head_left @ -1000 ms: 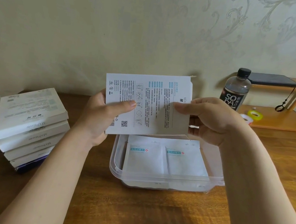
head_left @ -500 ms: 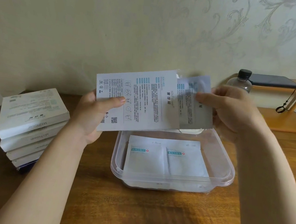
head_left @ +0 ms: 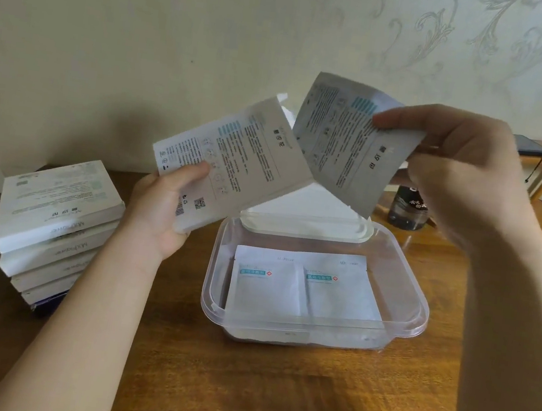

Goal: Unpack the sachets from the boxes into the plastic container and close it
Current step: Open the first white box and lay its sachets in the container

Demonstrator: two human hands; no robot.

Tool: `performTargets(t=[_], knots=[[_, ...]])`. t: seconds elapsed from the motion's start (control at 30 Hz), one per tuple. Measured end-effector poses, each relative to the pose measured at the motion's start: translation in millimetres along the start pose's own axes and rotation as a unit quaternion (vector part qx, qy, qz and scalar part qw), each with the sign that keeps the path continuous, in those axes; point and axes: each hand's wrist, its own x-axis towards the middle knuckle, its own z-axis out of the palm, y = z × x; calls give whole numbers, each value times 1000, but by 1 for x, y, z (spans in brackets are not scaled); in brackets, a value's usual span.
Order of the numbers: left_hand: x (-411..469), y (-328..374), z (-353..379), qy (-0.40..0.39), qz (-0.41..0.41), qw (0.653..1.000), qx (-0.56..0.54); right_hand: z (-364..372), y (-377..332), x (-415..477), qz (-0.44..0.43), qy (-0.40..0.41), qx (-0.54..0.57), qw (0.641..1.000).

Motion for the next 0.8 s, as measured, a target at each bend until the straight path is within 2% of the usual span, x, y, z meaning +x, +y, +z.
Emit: performTargets(t=[0.13, 0.27, 0.43, 0.57, 0.67, 0.8], knots=[[0, -1, 5, 74, 47, 996, 9, 3, 4, 3, -106, 62, -111, 986], [-2, -4, 15, 115, 74, 991, 4, 2, 18, 9, -99, 80, -157, 979], [-14, -15, 36, 121, 49, 989, -64, 9, 34, 7, 88, -37, -179, 979], [-20, -18, 48, 114, 41, 988, -91, 15, 50, 4, 216, -60, -161, 961], [-24, -22, 55, 77, 32, 992, -96, 21, 54, 3, 267, -78, -155, 948], [-29, -25, 62, 39, 23, 996, -82, 29, 56, 2, 318, -141, -175, 921]])
